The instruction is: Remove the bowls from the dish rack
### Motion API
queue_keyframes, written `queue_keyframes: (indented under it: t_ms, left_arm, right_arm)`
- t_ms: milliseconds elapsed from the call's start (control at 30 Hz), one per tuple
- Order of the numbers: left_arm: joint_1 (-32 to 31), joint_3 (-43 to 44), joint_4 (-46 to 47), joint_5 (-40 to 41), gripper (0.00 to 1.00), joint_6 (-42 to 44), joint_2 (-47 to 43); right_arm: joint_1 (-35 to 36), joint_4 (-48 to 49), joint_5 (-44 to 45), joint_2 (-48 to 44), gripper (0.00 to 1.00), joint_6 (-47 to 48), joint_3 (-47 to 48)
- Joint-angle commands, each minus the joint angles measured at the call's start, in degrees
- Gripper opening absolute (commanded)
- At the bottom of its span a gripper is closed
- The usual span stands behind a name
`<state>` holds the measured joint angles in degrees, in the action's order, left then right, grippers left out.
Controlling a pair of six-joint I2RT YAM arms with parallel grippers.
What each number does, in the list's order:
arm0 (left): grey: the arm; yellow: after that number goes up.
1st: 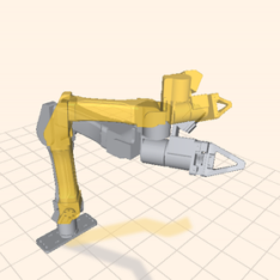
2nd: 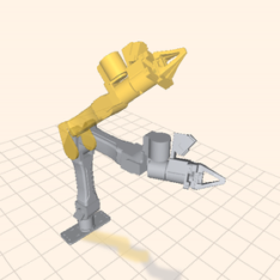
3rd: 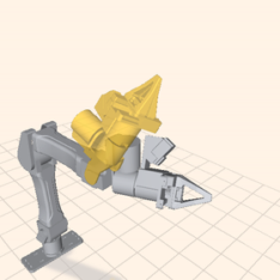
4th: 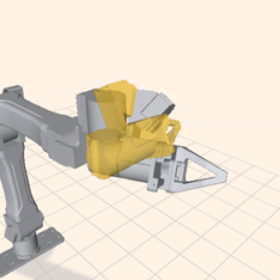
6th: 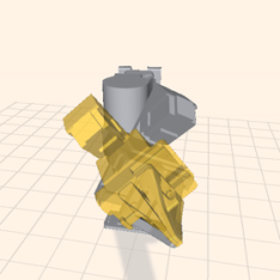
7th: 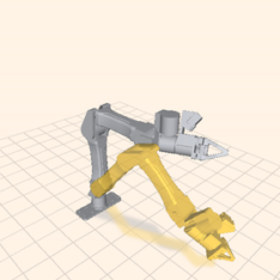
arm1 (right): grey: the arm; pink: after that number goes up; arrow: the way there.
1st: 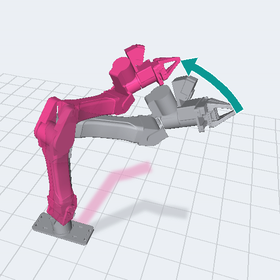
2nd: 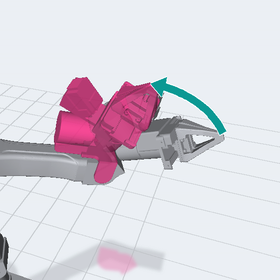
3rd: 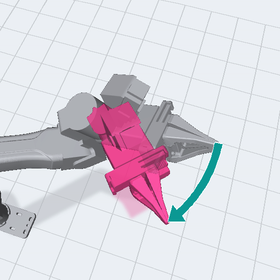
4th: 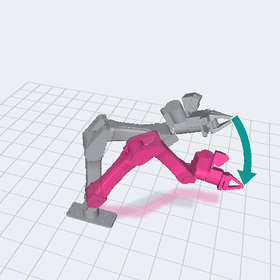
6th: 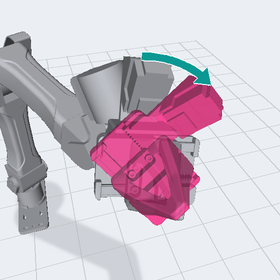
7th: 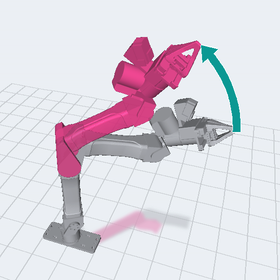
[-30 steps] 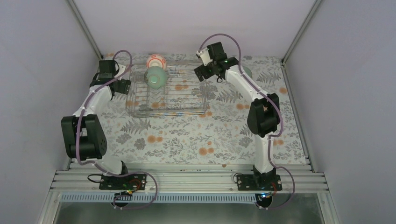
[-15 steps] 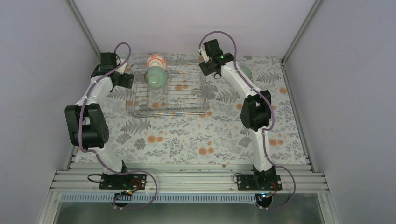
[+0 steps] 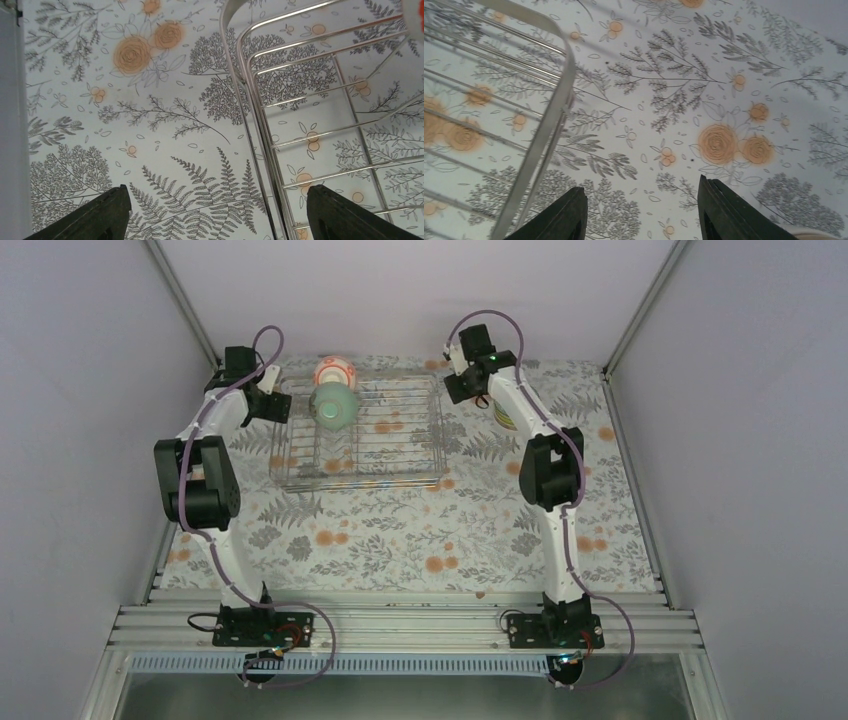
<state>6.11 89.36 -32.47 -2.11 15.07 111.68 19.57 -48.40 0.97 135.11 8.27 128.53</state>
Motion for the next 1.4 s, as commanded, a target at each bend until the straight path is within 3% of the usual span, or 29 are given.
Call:
queue_keyframes:
  t_ms: [0,167,300,367,467,667,900,1233,1367]
  left_arm:
    - [0.5,2.1,-0.8,-1.5,0.89,-1.2,0.6]
    - [0.5,2.0,-0.8,-2.2,0.83,-0.8,0.9]
    - [0.5,2.4,-1.6,-3.2,0.69,-0.4,1.6]
    - [0.4,2.4,-1.8,-3.6,0.61,-0.4,1.7]
    - [0.5,2.3,-1.9,-3.7,0.38,-0.5,1.3]
    - [0.5,1.7,-2.5,-5.4,0.14,0.1,0.8]
    - [0.4,0.2,-3.5,-6.8,0.03,1.2,0.1]
    - [0.3,-6.4,-4.7,-8.2,0.02,2.4,-5.6]
    - [0.3,-8.1,-5.1,-7.6,0.02,0.6,-6.8]
  right_arm:
    - [0.5,-0.8,-6.2,0.6,0.54,-1.7,1.7]
    - [0.7,-1.1,-9.1,-0.6,0.54,-1.8,1.3]
    - [1.4,-1.0,-9.2,-1.1,0.55,-1.9,0.6]
    - [1.6,-0.9,-9.8,-1.1,0.55,-2.0,0.6]
    - [1.8,-0.9,-10.1,-1.1,0.58,-1.9,0.7]
    - [2.7,-0.5,-10.1,-2.2,0.72,-2.0,1.1]
    - [4.0,-0.4,-8.0,-3.7,0.74,-2.1,0.4]
    - [4.0,0.1,-5.2,-9.2,0.84,-1.7,-0.8]
    - [4.1,-0.6,-9.6,-10.4,0.86,-1.1,-0.8]
